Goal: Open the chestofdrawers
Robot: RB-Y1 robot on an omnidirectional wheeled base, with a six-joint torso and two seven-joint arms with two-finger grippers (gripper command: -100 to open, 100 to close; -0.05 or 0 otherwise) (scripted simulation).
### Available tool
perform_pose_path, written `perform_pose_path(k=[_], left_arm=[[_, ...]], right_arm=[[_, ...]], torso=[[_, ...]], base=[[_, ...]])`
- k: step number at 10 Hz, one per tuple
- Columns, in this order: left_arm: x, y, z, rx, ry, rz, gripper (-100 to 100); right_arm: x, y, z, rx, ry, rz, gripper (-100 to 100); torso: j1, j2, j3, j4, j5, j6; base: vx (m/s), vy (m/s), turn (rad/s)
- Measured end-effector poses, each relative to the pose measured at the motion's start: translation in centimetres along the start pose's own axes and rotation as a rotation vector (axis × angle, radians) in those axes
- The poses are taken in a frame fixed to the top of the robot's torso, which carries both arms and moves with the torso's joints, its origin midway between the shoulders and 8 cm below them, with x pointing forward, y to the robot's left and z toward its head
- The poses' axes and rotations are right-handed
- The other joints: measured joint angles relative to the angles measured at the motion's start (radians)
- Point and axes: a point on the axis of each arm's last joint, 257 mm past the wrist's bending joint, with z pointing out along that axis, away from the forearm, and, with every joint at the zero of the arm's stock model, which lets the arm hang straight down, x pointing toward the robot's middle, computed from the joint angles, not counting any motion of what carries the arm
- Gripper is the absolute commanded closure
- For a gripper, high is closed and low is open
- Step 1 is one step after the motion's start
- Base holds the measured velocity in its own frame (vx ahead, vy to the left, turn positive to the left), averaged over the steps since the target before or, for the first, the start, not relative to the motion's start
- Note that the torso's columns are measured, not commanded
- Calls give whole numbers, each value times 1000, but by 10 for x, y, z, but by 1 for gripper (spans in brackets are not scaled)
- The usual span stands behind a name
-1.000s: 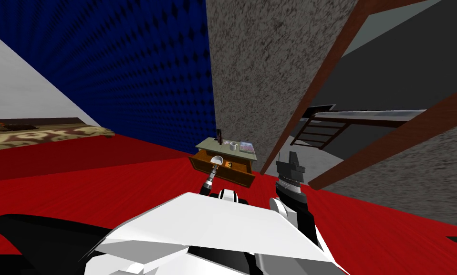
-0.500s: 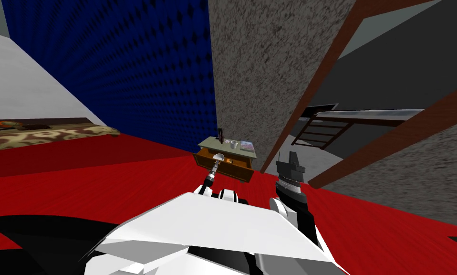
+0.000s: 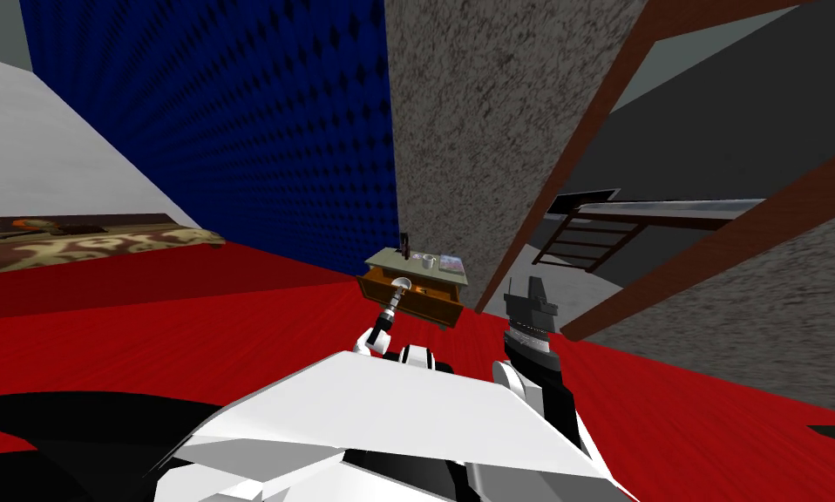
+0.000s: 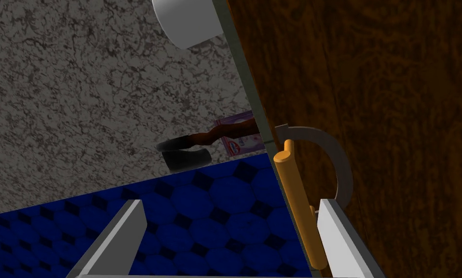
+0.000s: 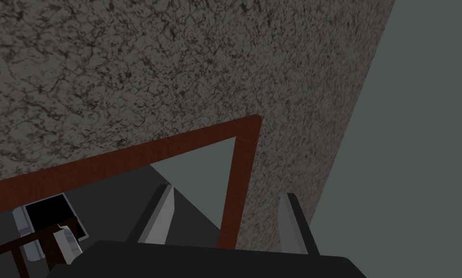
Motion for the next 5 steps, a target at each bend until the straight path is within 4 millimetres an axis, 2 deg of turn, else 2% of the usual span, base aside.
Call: perform_pose_path(k=[5], left_arm=[[1,4,-3,-12,3,-1,0]], right_arm=[[0,0,0,0,0,0,0]], torso=[[1,-4,-2,-4,2,2]], base=[[0,0,0]])
